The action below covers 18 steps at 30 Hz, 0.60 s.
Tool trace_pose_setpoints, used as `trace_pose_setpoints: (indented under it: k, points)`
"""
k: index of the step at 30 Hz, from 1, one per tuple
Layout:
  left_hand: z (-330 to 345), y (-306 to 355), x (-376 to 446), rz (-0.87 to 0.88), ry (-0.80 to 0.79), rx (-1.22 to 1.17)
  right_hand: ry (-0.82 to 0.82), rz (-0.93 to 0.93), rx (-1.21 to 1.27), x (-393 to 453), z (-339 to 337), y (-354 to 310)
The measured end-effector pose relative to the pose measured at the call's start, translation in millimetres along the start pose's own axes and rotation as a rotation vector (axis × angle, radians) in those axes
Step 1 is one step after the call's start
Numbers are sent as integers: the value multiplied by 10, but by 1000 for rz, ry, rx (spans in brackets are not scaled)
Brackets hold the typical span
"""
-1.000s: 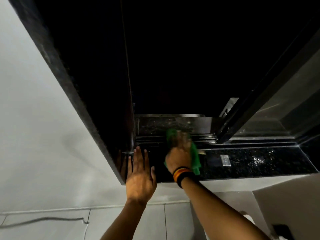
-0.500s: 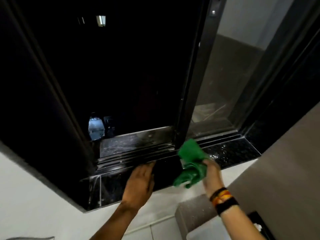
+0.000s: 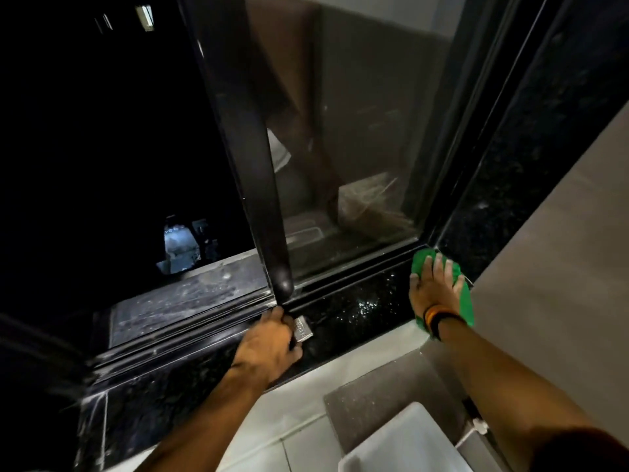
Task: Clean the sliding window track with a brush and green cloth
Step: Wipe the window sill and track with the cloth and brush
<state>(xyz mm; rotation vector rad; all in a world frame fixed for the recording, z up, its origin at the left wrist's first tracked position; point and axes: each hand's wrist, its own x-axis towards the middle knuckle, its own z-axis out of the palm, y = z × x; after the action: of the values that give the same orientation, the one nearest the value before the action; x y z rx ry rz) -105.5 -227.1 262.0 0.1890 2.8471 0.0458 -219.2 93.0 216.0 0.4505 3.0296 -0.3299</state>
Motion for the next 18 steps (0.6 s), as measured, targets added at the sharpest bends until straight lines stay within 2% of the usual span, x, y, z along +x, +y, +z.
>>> trace_pose_setpoints:
  k: [4,8,13,16,18]
  points:
    - [-81,-39,-6,-80,27,-156,-6,41,-32,268,-12,-39]
    - [-21,-170,-225,-82,114,-280,8,16,-25,-19,45,-207]
    - [-88,-402,-509,-86,276,-467,24,-244,64,-1228,391,-1170]
    - [-170,-540,-627,-58,329,-485,-90,-481,147,-1963,595,-1741]
    - [-207,-590,-681,-31,347,-496,-223,-516,245,-2086,591,-1871]
